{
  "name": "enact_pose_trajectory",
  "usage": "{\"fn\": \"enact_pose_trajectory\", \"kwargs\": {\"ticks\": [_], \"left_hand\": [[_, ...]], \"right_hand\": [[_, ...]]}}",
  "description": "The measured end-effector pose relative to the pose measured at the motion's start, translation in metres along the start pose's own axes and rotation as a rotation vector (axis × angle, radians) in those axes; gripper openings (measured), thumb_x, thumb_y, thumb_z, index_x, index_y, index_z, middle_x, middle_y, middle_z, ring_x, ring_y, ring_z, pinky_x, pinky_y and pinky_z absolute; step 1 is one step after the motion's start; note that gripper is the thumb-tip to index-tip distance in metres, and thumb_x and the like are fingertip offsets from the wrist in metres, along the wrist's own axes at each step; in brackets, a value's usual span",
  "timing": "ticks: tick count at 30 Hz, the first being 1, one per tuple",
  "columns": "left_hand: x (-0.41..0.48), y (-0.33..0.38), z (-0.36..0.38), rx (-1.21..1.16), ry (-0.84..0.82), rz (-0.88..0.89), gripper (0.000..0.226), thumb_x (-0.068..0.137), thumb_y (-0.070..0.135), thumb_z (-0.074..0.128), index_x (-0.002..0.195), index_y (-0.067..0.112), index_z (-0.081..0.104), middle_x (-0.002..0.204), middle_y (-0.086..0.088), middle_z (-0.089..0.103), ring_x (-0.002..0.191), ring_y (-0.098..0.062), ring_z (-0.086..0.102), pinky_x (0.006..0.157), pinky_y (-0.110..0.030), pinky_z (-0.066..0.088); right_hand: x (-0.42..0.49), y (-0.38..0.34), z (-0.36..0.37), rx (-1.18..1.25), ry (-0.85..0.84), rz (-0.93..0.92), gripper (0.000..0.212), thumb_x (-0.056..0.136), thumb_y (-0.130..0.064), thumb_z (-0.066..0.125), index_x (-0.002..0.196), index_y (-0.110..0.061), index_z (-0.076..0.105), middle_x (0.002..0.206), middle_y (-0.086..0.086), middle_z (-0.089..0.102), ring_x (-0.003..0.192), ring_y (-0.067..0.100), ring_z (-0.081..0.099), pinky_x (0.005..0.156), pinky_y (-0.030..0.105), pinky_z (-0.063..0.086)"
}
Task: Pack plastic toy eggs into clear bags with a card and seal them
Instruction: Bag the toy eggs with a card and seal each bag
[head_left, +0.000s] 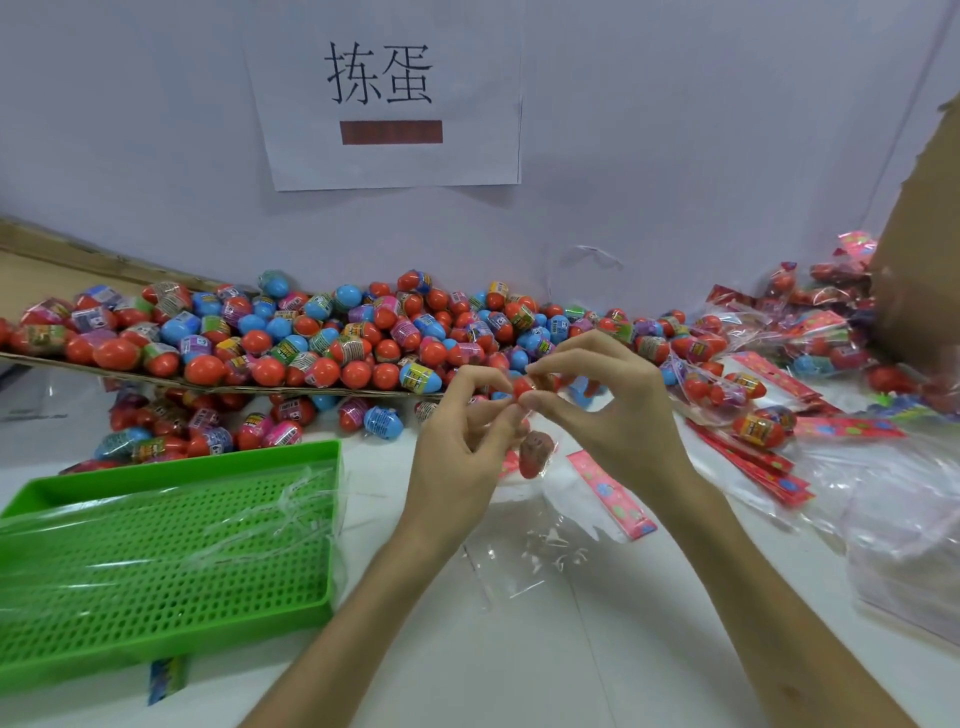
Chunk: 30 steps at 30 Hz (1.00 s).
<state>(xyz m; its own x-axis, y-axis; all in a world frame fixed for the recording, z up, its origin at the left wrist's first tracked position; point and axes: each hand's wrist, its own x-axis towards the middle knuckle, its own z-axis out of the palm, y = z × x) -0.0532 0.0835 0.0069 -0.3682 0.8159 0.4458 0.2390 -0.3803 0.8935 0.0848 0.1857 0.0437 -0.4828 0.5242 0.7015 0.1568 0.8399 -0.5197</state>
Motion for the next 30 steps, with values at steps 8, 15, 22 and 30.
{"fn": "enact_pose_trajectory", "kwargs": {"ticks": [8, 15, 22, 30], "left_hand": [[0.000, -0.006, 0.000, -0.031, 0.071, -0.042, 0.023, 0.103, 0.015, 0.062, 0.121, 0.029, 0.055, 0.090, -0.001, 0.080, 0.088, -0.022, 0.078, 0.087, -0.054, 0.061], [0.002, -0.006, 0.000, -0.055, 0.111, -0.137, 0.050, 0.101, 0.020, 0.067, 0.147, 0.026, 0.050, 0.112, 0.004, 0.079, 0.103, -0.012, 0.075, 0.086, -0.027, 0.060], [0.002, 0.001, -0.001, -0.059, 0.126, -0.152, 0.052, 0.096, 0.036, 0.066, 0.145, 0.022, 0.054, 0.104, 0.001, 0.080, 0.098, -0.019, 0.077, 0.092, -0.050, 0.060], [0.005, 0.004, -0.006, -0.060, 0.304, -0.135, 0.021, 0.105, 0.015, 0.058, 0.120, 0.018, 0.073, 0.104, 0.004, 0.080, 0.102, -0.016, 0.076, 0.087, -0.055, 0.061]], "right_hand": [[-0.001, 0.002, 0.002, 0.036, -0.134, -0.015, 0.027, 0.094, -0.017, 0.071, 0.120, -0.023, 0.073, 0.110, -0.001, 0.062, 0.105, 0.009, 0.058, 0.088, 0.028, 0.052], [0.000, -0.003, 0.000, 0.048, -0.088, -0.054, 0.036, 0.081, -0.002, 0.083, 0.113, -0.019, 0.076, 0.107, -0.001, 0.066, 0.105, 0.010, 0.062, 0.092, 0.021, 0.050], [-0.004, -0.009, 0.002, 0.180, -0.186, 0.031, 0.035, 0.092, 0.006, 0.065, 0.117, -0.016, 0.076, 0.102, -0.012, 0.077, 0.098, 0.006, 0.072, 0.088, 0.021, 0.055], [0.023, 0.030, -0.006, -0.048, 0.106, 0.520, 0.038, 0.090, -0.026, 0.074, 0.126, -0.023, 0.064, 0.121, -0.002, 0.067, 0.103, 0.011, 0.065, 0.096, 0.039, 0.056]]}}
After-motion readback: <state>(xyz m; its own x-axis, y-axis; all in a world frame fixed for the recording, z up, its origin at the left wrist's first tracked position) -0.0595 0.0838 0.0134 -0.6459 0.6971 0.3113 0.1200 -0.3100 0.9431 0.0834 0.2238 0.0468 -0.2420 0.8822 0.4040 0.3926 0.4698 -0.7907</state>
